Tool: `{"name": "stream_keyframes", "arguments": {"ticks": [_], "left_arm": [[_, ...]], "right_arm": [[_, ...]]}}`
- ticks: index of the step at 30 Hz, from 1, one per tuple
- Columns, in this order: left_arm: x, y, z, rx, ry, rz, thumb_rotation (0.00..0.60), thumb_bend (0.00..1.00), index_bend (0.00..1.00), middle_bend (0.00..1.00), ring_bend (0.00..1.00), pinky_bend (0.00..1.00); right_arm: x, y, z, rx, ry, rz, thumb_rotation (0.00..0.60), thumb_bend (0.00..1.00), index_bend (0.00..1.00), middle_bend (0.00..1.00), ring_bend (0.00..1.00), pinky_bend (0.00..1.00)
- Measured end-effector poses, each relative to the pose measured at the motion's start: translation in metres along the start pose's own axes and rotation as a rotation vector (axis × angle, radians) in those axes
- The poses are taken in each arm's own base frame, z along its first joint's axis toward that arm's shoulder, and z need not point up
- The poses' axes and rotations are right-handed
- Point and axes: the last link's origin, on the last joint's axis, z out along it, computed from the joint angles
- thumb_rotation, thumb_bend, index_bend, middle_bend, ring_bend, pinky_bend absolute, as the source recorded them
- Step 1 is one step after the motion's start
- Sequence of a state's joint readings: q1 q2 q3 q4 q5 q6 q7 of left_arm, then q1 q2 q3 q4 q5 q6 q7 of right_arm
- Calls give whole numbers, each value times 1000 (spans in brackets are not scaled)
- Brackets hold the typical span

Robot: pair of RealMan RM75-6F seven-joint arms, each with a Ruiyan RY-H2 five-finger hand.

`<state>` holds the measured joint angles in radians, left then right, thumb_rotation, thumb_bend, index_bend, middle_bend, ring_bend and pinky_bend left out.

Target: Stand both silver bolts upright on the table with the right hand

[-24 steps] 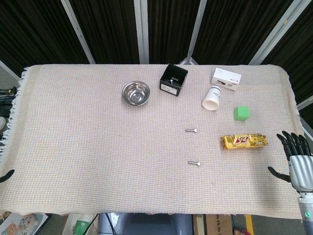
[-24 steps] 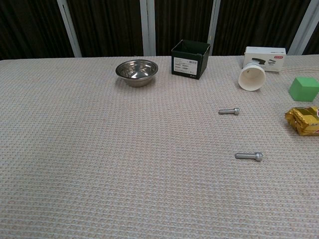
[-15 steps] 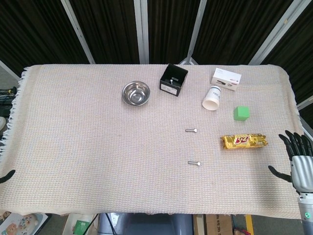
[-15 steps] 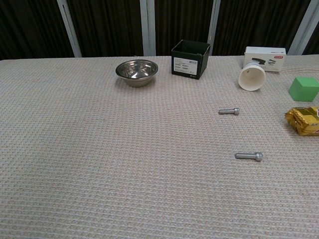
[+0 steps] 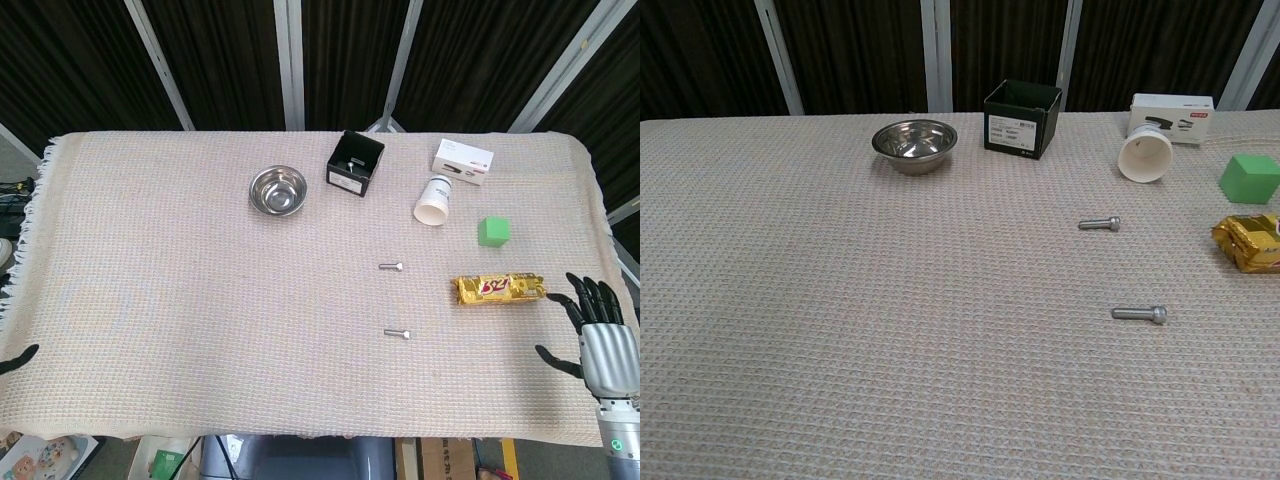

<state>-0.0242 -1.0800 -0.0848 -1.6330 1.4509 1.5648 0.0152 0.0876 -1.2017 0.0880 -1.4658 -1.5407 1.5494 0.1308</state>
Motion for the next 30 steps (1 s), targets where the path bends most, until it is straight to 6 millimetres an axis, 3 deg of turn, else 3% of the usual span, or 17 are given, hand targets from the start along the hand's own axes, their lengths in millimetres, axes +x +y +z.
{"name": "stream_keyframes", "arguments": {"ticks": [11, 18, 26, 30], "left_arm": [[-4, 0, 6, 15, -19, 3, 600, 11, 102, 19, 0, 0], [-7, 2, 8, 10, -30, 5, 600, 11, 102, 19, 0, 0], [-5, 4, 8, 2, -7, 12, 600, 11, 103, 19, 0, 0], [-2, 3, 6, 12, 24, 26, 600, 11, 103, 19, 0, 0]], "right_arm": [[-6, -29, 14, 66, -81, 3, 600, 122, 383, 91, 40, 0], [-12, -57, 39, 82, -210, -29, 600, 353, 414, 91, 40, 0], [-18, -90, 67, 55, -319, -93, 600, 369, 414, 91, 38, 0], [-27, -106, 71, 23, -360, -88, 600, 369, 414, 90, 24, 0]]}}
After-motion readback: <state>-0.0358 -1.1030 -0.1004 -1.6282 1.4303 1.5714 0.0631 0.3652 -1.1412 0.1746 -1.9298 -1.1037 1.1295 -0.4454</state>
